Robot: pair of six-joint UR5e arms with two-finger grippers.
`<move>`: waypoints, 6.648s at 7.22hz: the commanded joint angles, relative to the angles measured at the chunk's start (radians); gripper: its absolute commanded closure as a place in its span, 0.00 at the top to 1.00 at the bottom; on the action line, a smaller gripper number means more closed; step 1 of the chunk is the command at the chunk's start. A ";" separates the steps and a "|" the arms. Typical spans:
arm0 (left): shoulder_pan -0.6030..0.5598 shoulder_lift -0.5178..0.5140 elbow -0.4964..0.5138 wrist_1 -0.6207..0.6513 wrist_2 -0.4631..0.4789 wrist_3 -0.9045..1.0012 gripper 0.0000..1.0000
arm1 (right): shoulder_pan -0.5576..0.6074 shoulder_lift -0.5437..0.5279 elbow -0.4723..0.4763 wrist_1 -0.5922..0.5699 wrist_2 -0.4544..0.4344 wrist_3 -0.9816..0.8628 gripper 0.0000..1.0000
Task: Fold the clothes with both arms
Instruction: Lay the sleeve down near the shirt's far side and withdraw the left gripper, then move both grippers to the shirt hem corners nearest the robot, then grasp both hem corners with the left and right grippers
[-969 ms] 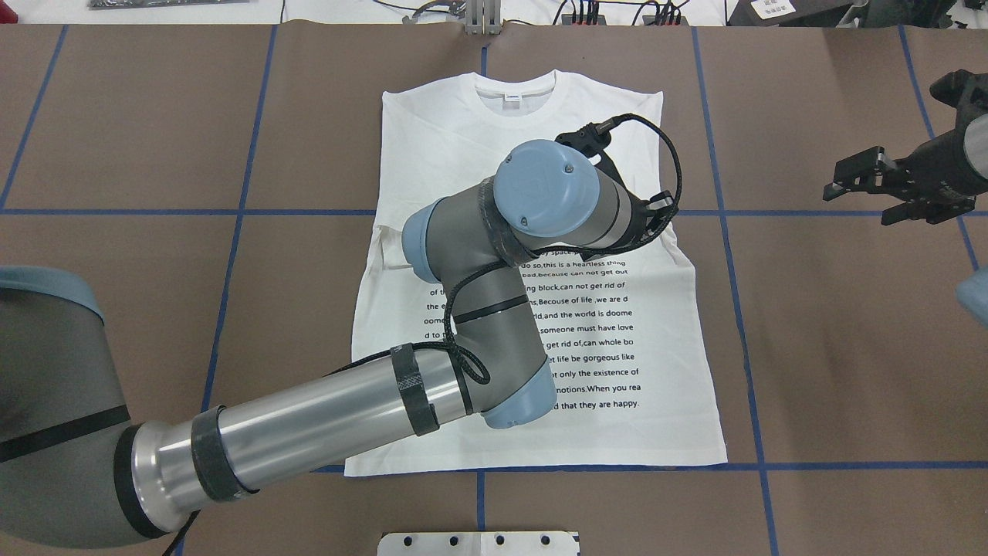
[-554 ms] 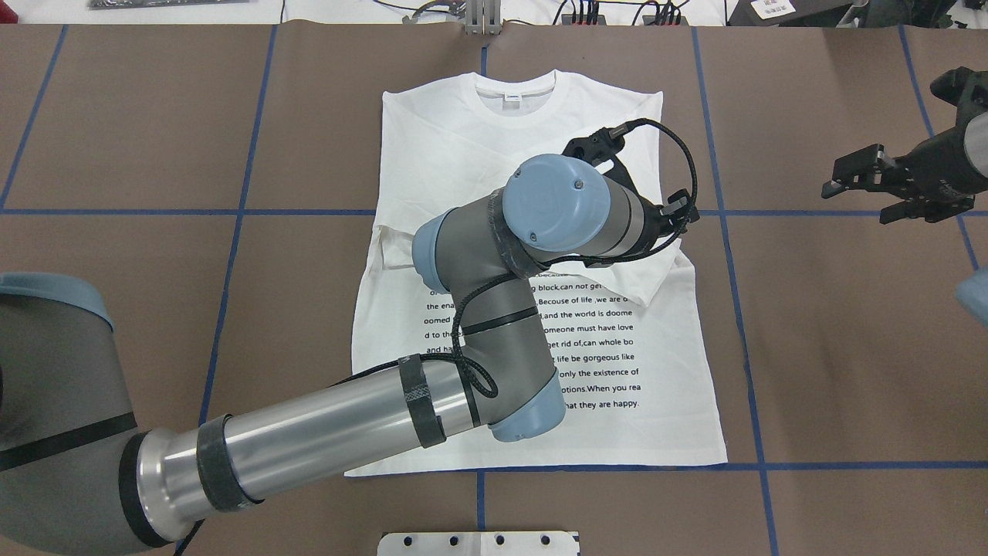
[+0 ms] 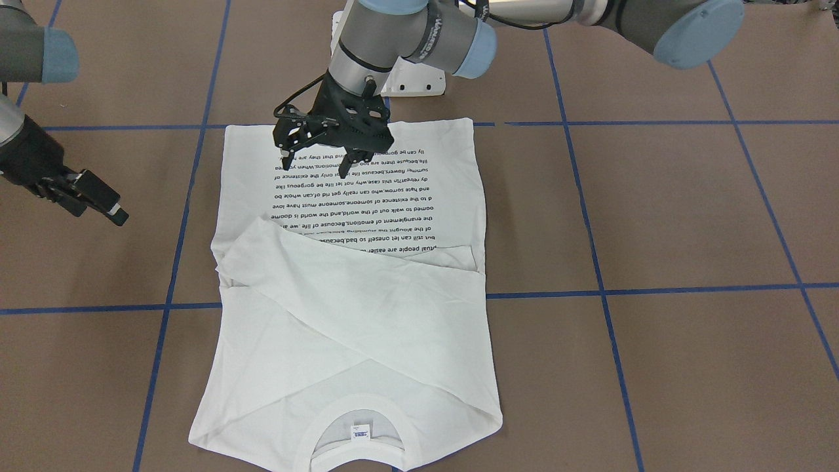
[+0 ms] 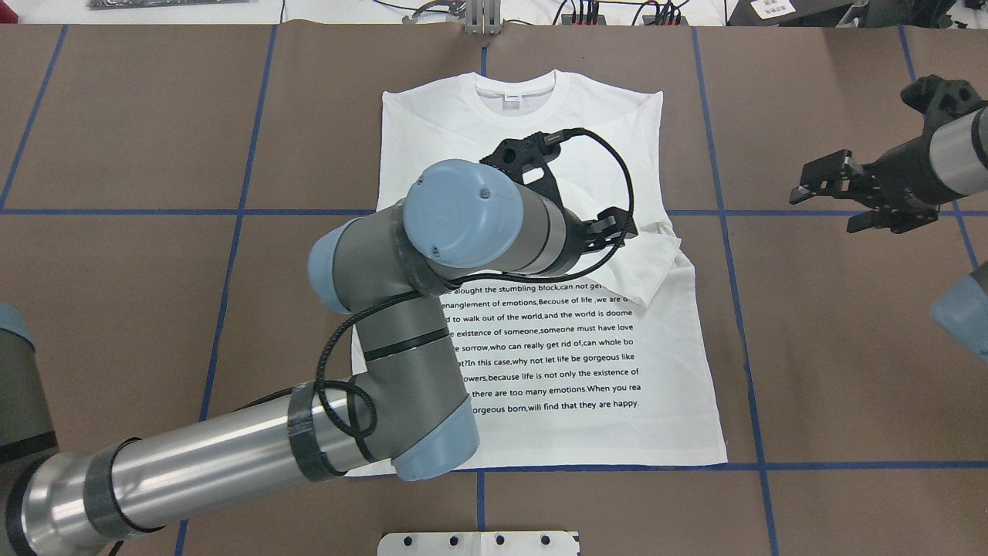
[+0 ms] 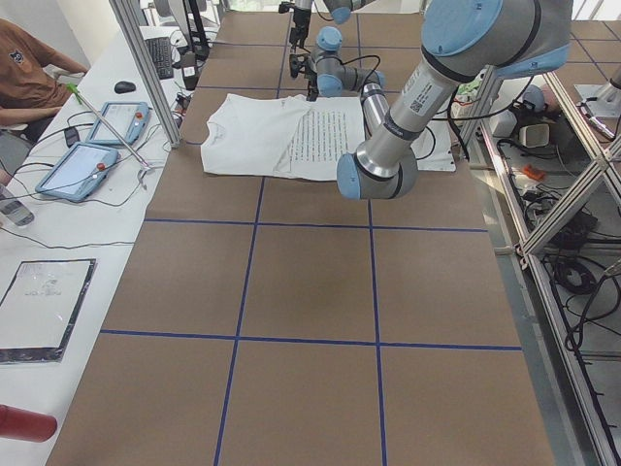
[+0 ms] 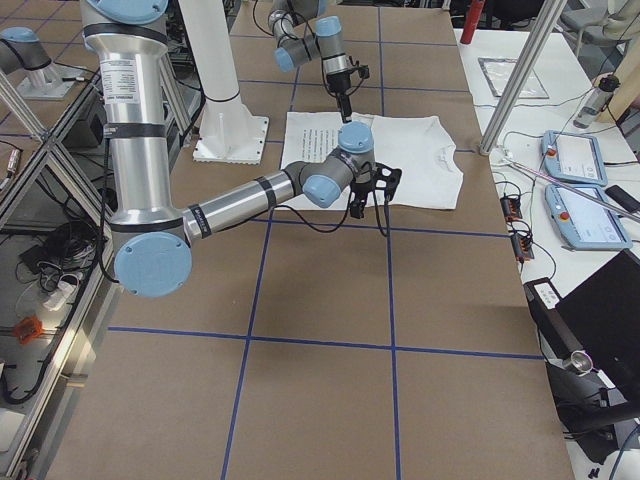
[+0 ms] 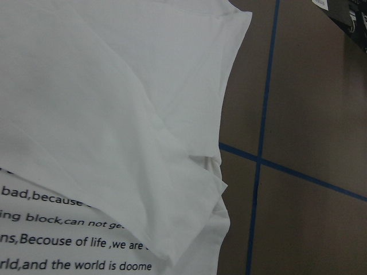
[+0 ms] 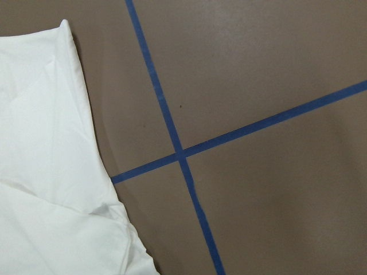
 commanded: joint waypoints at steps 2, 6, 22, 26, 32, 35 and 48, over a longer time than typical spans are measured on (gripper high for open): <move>-0.068 0.278 -0.279 0.084 -0.004 0.255 0.99 | -0.302 0.009 0.121 -0.006 -0.265 0.321 0.98; -0.116 0.360 -0.345 0.082 -0.003 0.313 0.99 | -0.600 -0.058 0.189 -0.014 -0.525 0.636 0.95; -0.112 0.386 -0.384 0.082 0.008 0.271 0.99 | -0.791 -0.211 0.183 -0.023 -0.560 0.783 0.31; -0.108 0.403 -0.385 0.085 0.006 0.242 0.99 | -0.786 -0.212 0.198 -0.023 -0.550 0.782 0.00; 0.256 0.541 -0.405 0.200 0.028 -0.299 0.94 | -0.783 -0.247 0.264 -0.023 -0.528 0.782 0.00; 0.269 0.541 -0.375 0.250 0.026 -0.310 0.86 | -0.783 -0.255 0.267 -0.023 -0.527 0.782 0.00; 0.289 0.542 -0.322 0.259 -0.017 -0.391 0.00 | -0.786 -0.261 0.270 -0.023 -0.524 0.782 0.00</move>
